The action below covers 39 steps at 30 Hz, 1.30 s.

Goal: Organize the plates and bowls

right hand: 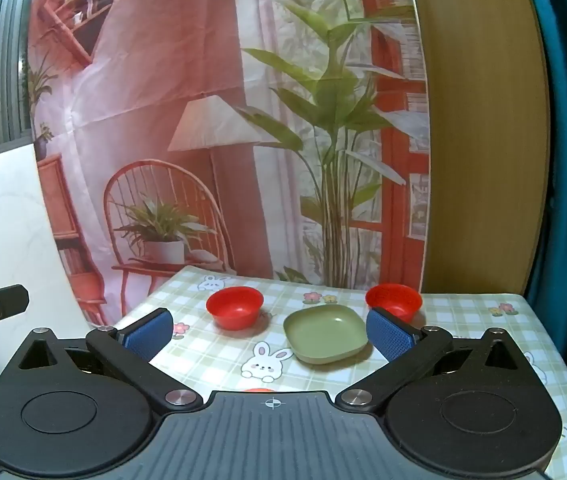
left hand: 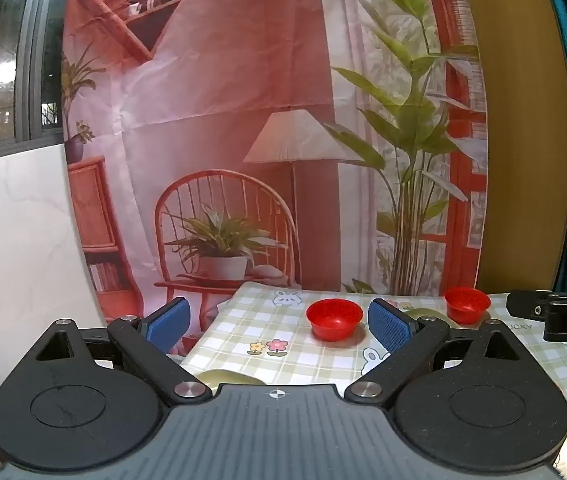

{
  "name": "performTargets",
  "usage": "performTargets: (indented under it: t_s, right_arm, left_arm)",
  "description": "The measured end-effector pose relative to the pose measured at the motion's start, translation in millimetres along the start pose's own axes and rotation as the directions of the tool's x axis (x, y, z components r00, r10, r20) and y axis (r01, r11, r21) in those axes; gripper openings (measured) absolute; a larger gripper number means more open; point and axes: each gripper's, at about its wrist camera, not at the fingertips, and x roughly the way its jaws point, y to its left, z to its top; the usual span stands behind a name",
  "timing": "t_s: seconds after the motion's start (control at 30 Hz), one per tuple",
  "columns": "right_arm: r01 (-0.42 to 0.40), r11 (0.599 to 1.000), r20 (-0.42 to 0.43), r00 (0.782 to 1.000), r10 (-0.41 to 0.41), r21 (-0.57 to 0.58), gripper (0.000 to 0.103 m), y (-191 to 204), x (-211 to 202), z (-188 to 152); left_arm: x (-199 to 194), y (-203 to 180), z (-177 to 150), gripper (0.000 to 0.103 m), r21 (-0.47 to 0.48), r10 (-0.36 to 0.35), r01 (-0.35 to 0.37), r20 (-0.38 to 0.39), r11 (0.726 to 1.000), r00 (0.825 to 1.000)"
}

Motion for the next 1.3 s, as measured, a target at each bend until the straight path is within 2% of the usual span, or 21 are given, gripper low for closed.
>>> performTargets:
  t_s: [1.3]
  right_arm:
    - [0.001, 1.000, 0.004, 1.000, -0.001, -0.001, 0.103, -2.6, -1.0, 0.1]
  left_arm:
    - [3.1, 1.2, 1.5, 0.097, -0.021, 0.007, -0.008, -0.021, 1.000, 1.000]
